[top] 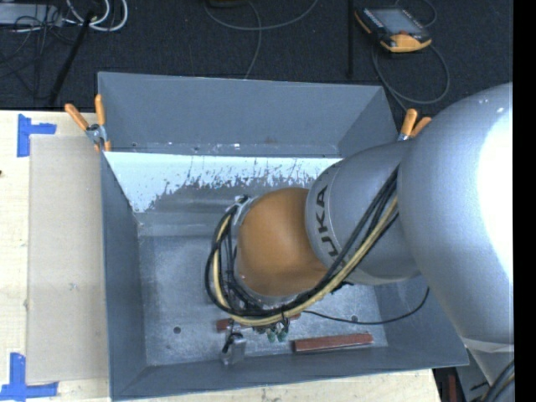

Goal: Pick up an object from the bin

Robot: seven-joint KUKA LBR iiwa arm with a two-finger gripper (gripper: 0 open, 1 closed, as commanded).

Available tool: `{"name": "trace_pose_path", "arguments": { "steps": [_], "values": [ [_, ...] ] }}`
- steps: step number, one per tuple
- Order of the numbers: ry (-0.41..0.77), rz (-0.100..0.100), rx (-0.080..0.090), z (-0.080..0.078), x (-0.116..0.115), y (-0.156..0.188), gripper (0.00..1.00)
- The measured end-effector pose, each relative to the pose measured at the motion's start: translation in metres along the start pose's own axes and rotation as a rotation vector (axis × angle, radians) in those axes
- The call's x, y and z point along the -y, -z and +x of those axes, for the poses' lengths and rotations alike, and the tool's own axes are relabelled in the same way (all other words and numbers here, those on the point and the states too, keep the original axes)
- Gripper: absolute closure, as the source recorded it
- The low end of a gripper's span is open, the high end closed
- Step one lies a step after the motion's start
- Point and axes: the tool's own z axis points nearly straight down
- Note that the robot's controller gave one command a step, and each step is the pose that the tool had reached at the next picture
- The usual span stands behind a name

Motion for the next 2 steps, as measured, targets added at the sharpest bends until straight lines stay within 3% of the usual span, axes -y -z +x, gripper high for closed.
{"name": "trace_pose_path", "arguments": {
  "steps": [1, 2],
  "values": [
    [-0.185, -0.002, 0.008, -0.0016, 0.0778, -0.0085, 0.00],
    [-0.185, -0.004, 0.011, -0.0023, 0.0765, -0.0078, 1.00]
  ]
}}
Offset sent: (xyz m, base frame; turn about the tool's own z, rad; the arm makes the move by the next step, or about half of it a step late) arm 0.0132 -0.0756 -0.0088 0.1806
